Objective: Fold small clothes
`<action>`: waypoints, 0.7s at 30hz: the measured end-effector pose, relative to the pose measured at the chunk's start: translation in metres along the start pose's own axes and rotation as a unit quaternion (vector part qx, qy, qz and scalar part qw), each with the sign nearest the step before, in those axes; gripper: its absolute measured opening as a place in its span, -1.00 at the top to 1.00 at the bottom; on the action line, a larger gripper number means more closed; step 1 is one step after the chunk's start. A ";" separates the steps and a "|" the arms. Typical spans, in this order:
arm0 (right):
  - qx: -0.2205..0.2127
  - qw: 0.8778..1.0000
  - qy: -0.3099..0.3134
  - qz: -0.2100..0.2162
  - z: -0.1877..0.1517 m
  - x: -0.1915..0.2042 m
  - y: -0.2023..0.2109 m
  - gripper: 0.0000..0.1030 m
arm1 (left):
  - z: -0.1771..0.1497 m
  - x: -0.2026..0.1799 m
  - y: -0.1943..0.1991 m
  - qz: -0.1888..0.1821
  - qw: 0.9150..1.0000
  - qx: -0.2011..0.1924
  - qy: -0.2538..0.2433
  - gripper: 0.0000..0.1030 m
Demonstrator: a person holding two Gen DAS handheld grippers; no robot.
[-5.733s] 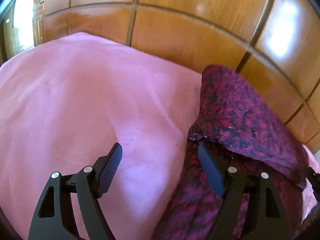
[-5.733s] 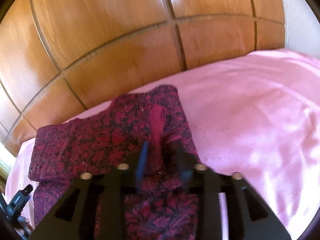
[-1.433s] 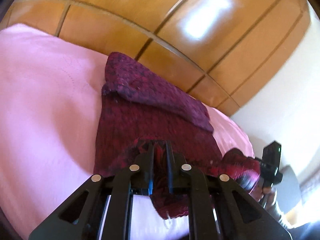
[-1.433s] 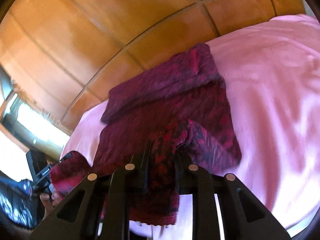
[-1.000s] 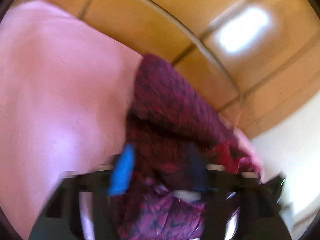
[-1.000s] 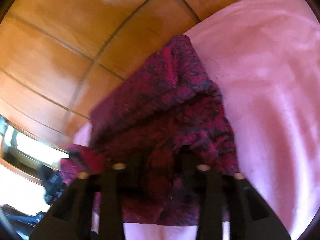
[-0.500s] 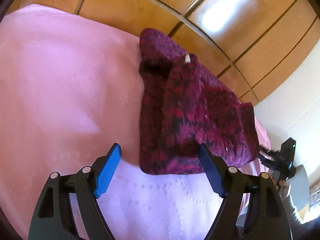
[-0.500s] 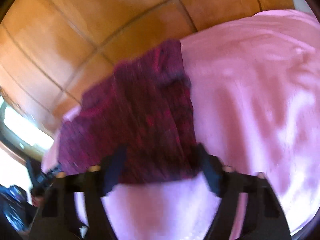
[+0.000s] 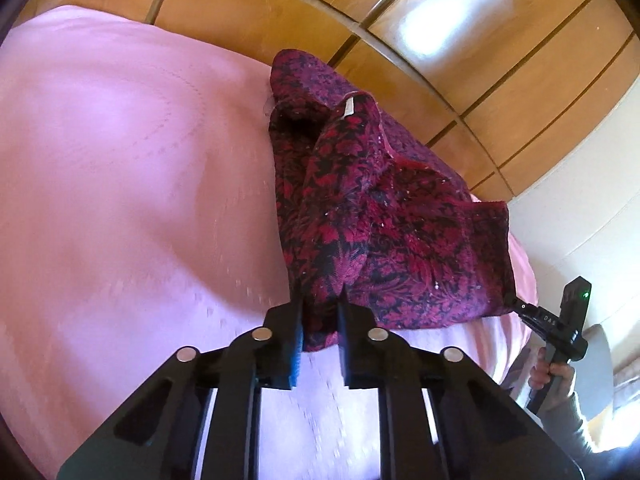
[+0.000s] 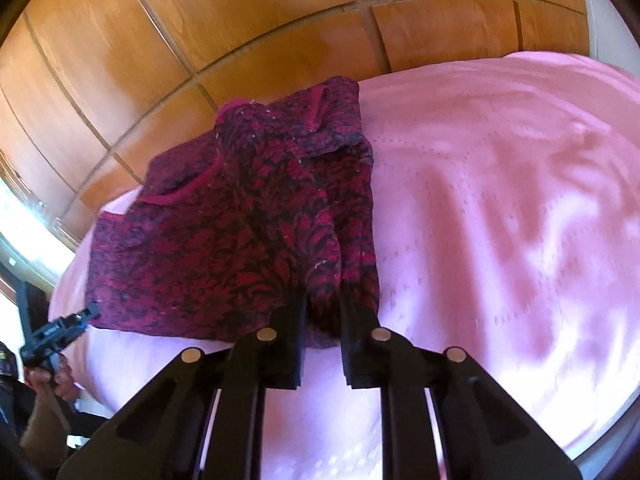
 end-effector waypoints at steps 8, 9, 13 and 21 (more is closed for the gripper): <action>0.026 0.998 -0.031 0.050 -0.032 0.000 0.045 0.76 | -0.038 -0.007 0.037 -0.010 1.000 0.011 0.005 0.81; 0.031 0.997 -0.038 0.053 -0.037 -0.002 0.049 0.76 | -0.045 -0.007 0.040 -0.009 1.000 0.015 0.008 0.80; 0.060 0.996 -0.055 0.047 -0.061 -0.010 0.058 0.76 | -0.071 -0.012 0.051 -0.001 0.999 0.036 0.018 0.80; 0.036 0.999 0.017 -0.015 -0.039 0.011 0.052 0.15 | -0.039 -0.023 0.065 0.058 0.997 -0.023 -0.038 -0.17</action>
Point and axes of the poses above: each gripper's, at about its wrist camera, not at the fingertips, and y roughly against the way its jaws point, x to its left, z to its top, the point moved 3 cm from there along -y, roughly the way its jaws point, and after that the axes turned 2 degrees about -x, right-handed, at the moved point
